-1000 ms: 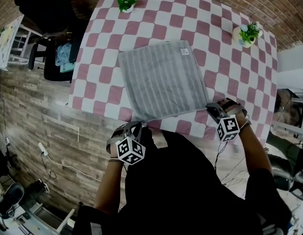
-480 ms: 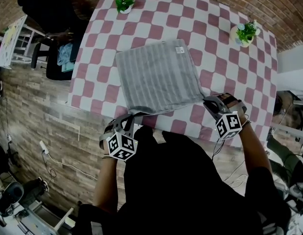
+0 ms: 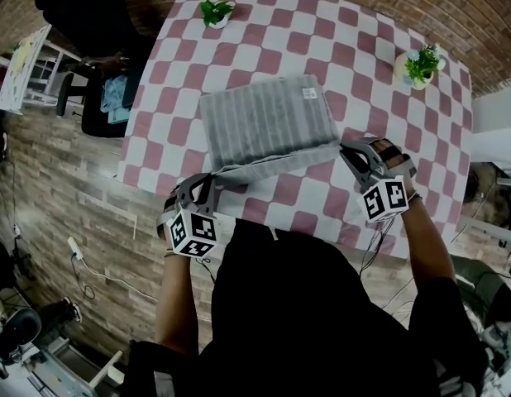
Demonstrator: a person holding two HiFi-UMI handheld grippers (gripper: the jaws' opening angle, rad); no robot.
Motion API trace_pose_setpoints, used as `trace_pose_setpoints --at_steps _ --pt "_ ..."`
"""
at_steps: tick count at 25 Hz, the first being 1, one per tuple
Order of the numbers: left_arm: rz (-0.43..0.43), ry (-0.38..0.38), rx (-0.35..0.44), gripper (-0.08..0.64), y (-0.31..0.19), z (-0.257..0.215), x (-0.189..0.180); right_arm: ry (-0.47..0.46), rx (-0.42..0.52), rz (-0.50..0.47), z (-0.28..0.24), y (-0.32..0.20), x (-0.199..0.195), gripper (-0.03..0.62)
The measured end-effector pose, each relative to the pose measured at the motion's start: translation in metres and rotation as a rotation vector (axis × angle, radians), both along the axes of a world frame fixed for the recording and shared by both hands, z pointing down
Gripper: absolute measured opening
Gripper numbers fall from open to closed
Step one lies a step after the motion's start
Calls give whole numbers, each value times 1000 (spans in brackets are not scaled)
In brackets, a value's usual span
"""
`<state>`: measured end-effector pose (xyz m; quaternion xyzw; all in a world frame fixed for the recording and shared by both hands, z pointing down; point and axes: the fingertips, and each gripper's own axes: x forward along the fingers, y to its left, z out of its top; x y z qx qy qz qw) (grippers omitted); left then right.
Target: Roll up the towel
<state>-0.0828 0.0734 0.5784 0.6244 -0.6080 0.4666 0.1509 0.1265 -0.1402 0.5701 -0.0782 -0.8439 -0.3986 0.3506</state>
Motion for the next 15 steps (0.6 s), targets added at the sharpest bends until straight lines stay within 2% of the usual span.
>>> trace_pose_setpoints --at_steps 15 --pt "6 -48 45 6 -62 -4 -71 -54 47 24 5 -59 -62 34"
